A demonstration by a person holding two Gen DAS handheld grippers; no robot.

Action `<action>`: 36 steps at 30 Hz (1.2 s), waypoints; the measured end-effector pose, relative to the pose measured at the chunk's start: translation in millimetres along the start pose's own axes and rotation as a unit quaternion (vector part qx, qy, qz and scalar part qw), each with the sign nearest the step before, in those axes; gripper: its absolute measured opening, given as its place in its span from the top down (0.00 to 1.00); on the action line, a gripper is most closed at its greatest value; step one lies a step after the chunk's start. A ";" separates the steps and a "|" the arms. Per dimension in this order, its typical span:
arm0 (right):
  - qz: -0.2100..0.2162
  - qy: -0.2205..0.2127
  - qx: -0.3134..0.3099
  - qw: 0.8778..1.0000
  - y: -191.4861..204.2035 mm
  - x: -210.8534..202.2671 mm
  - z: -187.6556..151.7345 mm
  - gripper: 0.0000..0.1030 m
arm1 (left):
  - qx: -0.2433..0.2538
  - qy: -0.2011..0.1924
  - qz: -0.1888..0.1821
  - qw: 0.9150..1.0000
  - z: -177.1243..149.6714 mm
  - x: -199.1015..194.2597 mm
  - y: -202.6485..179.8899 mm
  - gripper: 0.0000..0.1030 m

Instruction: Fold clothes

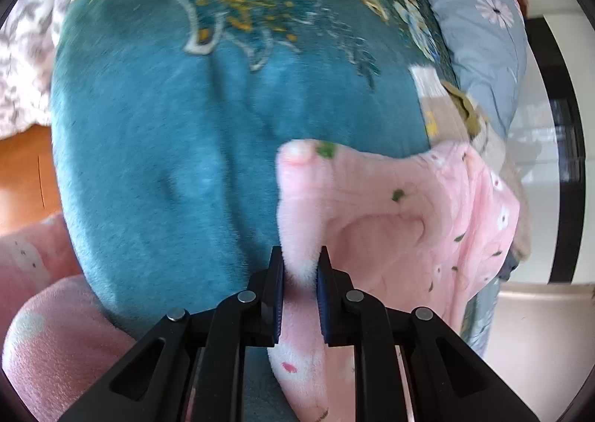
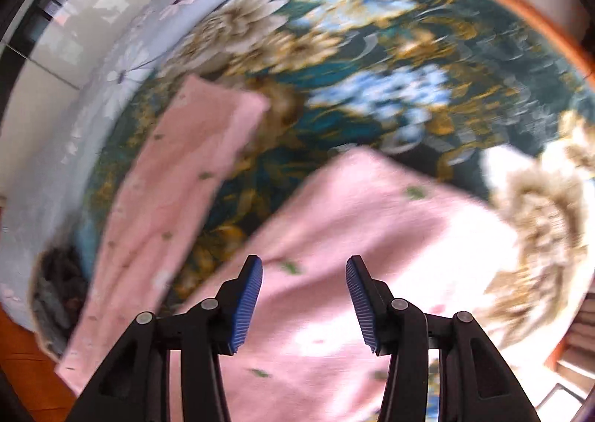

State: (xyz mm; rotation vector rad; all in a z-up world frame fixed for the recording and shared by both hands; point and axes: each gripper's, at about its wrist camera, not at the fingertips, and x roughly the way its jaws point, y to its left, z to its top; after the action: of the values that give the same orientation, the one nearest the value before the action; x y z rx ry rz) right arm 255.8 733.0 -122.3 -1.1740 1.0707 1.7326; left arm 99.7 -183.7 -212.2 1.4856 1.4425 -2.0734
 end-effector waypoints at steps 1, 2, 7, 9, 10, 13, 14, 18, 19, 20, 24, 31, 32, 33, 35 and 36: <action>-0.012 -0.002 0.011 1.000 -12.6 -2.8 -1.8 0.51 | -0.011 0.003 -0.006 1.000 0.1 0.1 5.1 0.85; -0.024 -0.005 0.023 0.999 -25.2 -5.5 -3.6 0.51 | -0.024 0.007 -0.014 1.000 0.2 0.4 10.5 0.85; -0.054 0.012 0.079 0.995 -79.1 -2.9 -18.2 0.51 | -0.038 0.010 -0.029 0.999 -0.1 0.5 14.1 0.85; -0.042 0.025 0.100 0.994 -92.8 4.0 -25.6 0.51 | -0.028 0.013 -0.022 0.999 -0.6 1.4 9.4 0.81; -0.032 0.031 0.108 0.993 -96.9 8.3 -29.3 0.51 | -0.024 0.015 -0.018 0.999 -0.7 2.0 7.4 0.77; -0.008 0.044 0.130 0.991 -99.4 20.3 -39.7 0.51 | -0.011 0.015 -0.018 1.000 -1.8 1.2 2.6 0.62; 0.000 0.045 0.139 0.989 -98.6 23.8 -43.6 0.52 | -0.004 0.015 -0.014 1.000 -2.1 0.9 0.2 0.59; 0.016 0.044 0.173 0.984 -92.1 30.2 -53.0 0.62 | 0.024 0.018 0.017 0.999 -3.0 3.3 -10.8 0.59; 0.015 0.043 0.179 0.983 -91.2 29.8 -52.3 0.73 | 0.029 0.018 0.024 0.999 -3.1 3.5 -12.4 0.59; 0.024 0.041 0.186 0.981 -90.2 29.7 -51.1 0.87 | 0.031 0.020 0.030 0.999 -2.8 4.3 -13.7 0.63; 0.094 0.030 0.192 0.976 -71.0 23.6 -36.3 0.95 | 0.045 0.018 0.051 0.998 0.3 4.6 -23.7 0.92; 0.160 -0.031 0.159 0.974 -14.5 -25.0 4.3 0.96 | 0.059 -0.056 -0.024 0.996 6.9 -47.8 -65.1 0.94; 0.166 -0.039 0.152 0.974 -11.7 -33.8 7.7 0.96 | 0.064 -0.067 -0.031 0.995 5.1 -58.4 -68.2 0.94; 0.170 -0.045 0.149 0.973 -11.3 -41.0 9.4 0.96 | 0.066 -0.073 -0.033 0.995 2.1 -64.7 -69.1 0.94; 0.172 -0.049 0.158 0.971 -19.0 -49.9 7.1 0.96 | 0.069 -0.072 -0.027 0.995 -5.9 -74.6 -61.9 0.94; 0.172 -0.051 0.162 0.970 -22.8 -54.4 6.0 0.96 | 0.060 -0.067 -0.023 0.996 -7.1 -77.4 -57.8 0.94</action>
State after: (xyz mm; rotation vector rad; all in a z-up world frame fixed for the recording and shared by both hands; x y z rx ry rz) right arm 290.0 739.1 -74.2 -0.7192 1.4955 1.7635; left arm 103.2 -176.0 -115.8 1.3366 1.3377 -2.2755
